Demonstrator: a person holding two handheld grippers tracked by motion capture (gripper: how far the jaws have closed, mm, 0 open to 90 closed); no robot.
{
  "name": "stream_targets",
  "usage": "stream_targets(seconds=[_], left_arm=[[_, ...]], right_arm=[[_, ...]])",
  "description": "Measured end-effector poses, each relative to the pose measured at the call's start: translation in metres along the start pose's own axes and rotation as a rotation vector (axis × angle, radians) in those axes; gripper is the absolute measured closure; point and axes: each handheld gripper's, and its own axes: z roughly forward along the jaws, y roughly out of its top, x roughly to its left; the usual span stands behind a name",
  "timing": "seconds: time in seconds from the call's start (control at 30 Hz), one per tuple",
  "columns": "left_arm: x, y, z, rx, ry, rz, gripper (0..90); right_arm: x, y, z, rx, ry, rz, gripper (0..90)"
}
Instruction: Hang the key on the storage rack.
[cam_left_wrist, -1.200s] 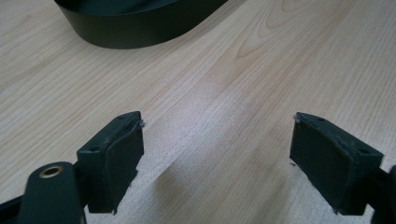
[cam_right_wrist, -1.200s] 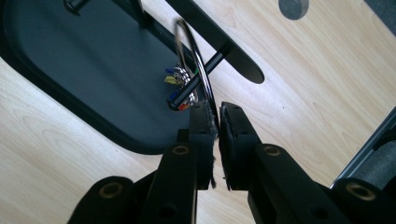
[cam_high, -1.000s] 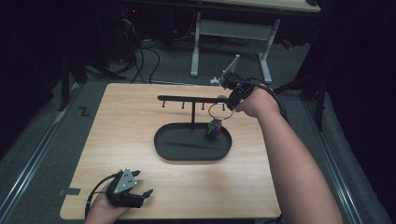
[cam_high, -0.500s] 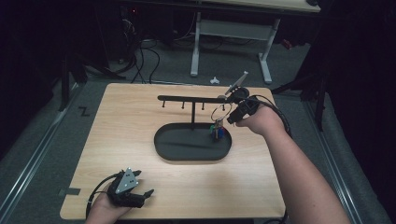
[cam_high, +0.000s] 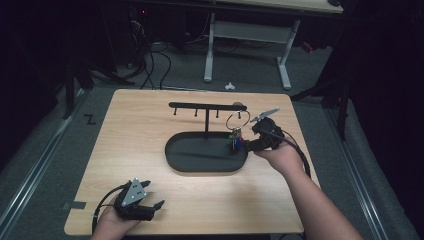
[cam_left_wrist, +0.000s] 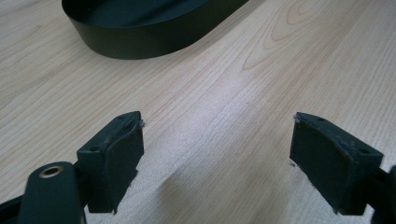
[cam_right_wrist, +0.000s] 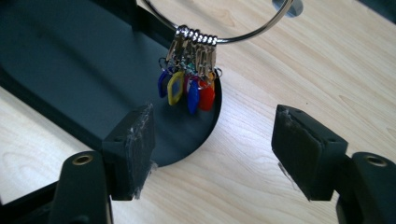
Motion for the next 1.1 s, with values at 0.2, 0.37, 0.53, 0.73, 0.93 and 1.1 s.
stream_targets(seconds=[0.2, 0.37, 0.53, 0.73, 0.93, 1.1], left_arm=[[-0.002, 0.002, 0.003, -0.005, -0.002, 0.012, 17.9], [-0.002, 0.003, 0.005, -0.010, -0.005, 0.011, 17.9], [-0.002, 0.004, 0.006, -0.019, 0.000, 0.004, 17.9], [-0.001, 0.004, 0.006, -0.028, 0.010, -0.007, 17.7], [0.001, 0.005, 0.005, -0.045, 0.027, -0.031, 17.6], [-0.002, 0.005, 0.003, -0.042, 0.035, -0.027, 17.5]], right_arm=[[0.017, -0.037, 0.014, -0.108, -0.058, 0.004, 29.3], [0.037, -0.077, 0.025, -0.191, -0.046, 0.056, 25.5], [0.051, -0.119, 0.037, -0.243, -0.023, 0.124, 25.2], [0.059, -0.154, 0.037, -0.260, -0.043, 0.121, 24.6], [0.066, -0.171, 0.034, -0.285, -0.017, 0.147, 22.1], [0.077, -0.164, 0.030, -0.332, -0.008, 0.102, 21.2]])
